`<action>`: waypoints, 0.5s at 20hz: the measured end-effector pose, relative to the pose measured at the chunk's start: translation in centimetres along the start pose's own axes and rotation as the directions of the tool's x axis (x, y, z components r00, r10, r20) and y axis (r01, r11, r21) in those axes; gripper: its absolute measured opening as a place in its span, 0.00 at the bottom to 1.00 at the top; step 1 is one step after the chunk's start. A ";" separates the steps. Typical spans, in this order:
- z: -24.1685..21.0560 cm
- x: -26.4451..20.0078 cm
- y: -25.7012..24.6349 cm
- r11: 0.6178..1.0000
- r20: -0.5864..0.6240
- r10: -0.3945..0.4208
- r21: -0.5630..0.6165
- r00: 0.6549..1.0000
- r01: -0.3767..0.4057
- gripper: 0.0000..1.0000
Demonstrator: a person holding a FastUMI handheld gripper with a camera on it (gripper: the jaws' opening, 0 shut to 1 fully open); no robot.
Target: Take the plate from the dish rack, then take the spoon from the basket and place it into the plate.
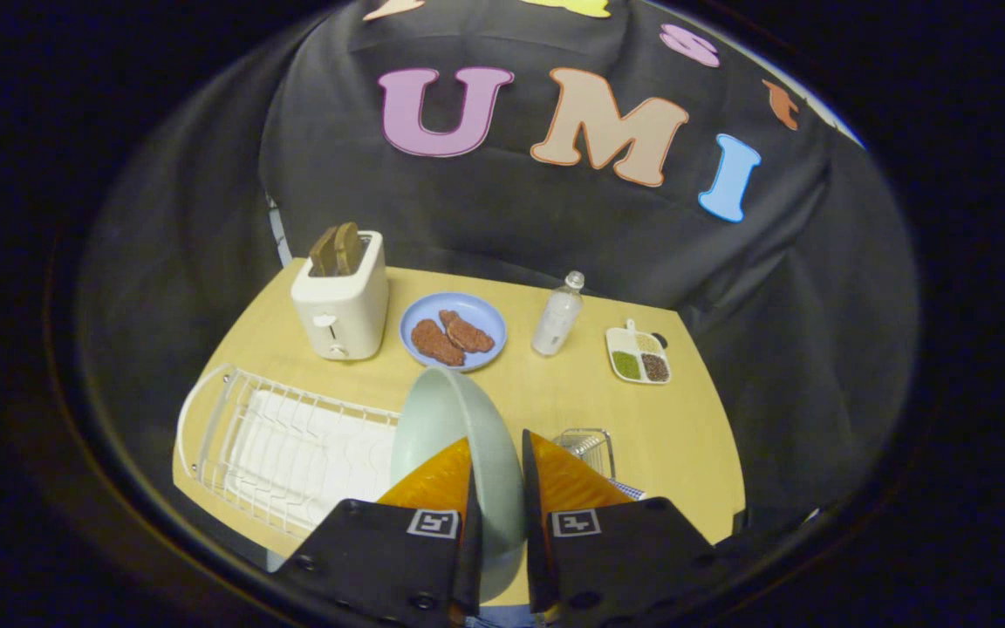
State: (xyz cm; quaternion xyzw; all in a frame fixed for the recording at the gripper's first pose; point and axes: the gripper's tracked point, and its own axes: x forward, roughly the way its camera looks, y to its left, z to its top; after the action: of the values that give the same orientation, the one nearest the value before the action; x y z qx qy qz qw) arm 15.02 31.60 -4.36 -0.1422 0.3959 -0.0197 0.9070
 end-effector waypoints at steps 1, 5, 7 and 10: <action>0.5 -0.7 -0.3 0.996 0.011 0.052 0.065 0.999 -0.053 0.24; 0.5 -3.5 -3.4 0.923 0.028 0.265 0.282 0.964 -0.262 0.24; -0.7 -3.9 -7.4 0.909 0.043 0.277 0.311 0.960 -0.276 0.24; -4.0 -4.3 -13.2 0.909 0.048 0.259 0.325 0.965 -0.260 0.24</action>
State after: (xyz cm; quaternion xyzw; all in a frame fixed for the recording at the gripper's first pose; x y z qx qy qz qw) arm 10.14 18.57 -0.25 0.0647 0.4008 0.0353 0.9132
